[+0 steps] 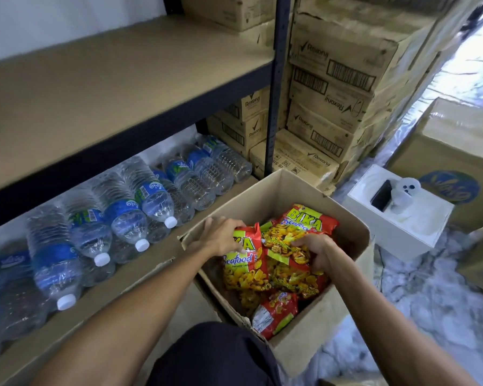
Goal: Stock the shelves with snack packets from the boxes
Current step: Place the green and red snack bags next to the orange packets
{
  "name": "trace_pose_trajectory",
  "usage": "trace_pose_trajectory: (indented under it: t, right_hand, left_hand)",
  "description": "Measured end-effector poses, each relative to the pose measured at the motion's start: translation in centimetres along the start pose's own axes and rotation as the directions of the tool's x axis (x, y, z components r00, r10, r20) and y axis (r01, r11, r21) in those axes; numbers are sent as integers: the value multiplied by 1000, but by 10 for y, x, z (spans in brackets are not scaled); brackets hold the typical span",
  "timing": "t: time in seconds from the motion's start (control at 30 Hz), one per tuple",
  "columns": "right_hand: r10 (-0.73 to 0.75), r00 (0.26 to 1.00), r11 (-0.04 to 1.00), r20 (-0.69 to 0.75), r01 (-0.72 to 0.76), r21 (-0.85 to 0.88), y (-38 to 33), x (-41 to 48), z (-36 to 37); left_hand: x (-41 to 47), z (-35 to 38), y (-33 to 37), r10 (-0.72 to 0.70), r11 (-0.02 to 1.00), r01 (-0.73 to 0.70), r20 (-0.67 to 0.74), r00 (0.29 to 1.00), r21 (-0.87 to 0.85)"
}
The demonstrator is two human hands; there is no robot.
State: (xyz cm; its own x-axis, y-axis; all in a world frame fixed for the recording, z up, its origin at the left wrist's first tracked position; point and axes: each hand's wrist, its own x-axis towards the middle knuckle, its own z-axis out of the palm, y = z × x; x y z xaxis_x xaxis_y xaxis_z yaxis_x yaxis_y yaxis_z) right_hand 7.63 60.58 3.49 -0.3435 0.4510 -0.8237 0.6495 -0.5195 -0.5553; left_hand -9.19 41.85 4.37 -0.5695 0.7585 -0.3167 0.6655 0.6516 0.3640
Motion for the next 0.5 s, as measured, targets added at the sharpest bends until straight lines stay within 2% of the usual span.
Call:
trace_pose_trajectory:
  t: [0.13,0.2,0.37,0.5]
  right_hand:
    - [-125,992,982,6,123,141,-14,-37,-16]
    - [-224,975,965,0,222,143,-19,-51,-22]
    - [-440,897,881,-35,439,178,-37,-109,-35]
    - [-597,801,788,-40,595,160,-56,-160,-41]
  left_hand:
    - [-28,-50,26,62,997,-58,-88,994,47]
    - [-45,-74,36,81,996,-73,-145,986,60]
    - [-80,-132,54,124,990,-100,-286,950,96]
    - [-104,-179,70,152,984,-98,-407,901,150]
